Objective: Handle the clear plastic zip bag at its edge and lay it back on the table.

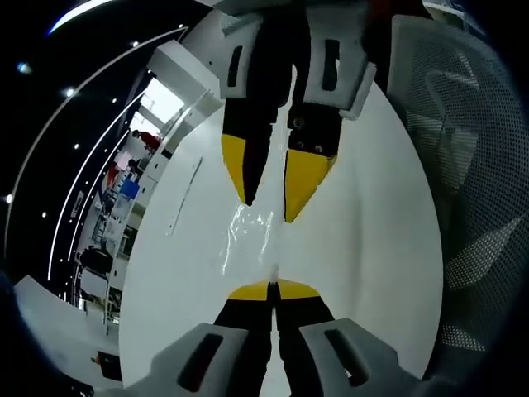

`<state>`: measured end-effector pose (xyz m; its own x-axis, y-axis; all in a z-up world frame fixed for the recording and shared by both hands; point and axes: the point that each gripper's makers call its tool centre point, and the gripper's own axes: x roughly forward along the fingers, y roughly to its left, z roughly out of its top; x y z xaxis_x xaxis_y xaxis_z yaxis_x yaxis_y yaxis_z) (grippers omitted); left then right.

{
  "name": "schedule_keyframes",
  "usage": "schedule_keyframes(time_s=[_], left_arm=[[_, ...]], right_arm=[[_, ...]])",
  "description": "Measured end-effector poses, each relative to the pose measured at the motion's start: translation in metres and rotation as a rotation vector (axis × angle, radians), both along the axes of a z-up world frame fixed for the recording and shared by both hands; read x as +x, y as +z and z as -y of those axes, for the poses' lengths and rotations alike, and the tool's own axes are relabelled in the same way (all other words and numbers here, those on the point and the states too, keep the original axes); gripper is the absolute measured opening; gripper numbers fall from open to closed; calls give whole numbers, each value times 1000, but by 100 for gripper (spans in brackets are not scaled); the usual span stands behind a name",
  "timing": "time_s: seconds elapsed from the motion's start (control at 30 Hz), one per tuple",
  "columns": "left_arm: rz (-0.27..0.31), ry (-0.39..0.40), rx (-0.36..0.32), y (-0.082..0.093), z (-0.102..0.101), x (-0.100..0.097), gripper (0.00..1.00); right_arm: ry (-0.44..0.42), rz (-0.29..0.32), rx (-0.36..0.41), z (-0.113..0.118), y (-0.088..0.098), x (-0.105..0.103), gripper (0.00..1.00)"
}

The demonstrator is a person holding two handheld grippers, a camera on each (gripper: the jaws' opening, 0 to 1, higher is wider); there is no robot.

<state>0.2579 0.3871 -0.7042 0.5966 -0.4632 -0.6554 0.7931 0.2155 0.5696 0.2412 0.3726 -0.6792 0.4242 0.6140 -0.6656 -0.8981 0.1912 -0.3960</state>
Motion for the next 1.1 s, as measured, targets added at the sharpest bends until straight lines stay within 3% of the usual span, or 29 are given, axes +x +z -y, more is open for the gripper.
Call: schedule_keyframes(time_s=[0.43, 0.63, 0.9, 1.1], left_arm=[[-3, -56, 33, -2, 5, -10, 0], [-3, -60, 43, -3, 3, -11, 0], [12, -96, 58, 2, 8, -13, 0], [7, -100, 50, 4, 8, -16, 0]], right_arm=[[110, 12, -69, -16, -6, -5, 3], [133, -8, -81, -18, -6, -12, 4], [173, 16, -133, -21, -15, -12, 2], [181, 12, -131, -21, -15, -11, 0]])
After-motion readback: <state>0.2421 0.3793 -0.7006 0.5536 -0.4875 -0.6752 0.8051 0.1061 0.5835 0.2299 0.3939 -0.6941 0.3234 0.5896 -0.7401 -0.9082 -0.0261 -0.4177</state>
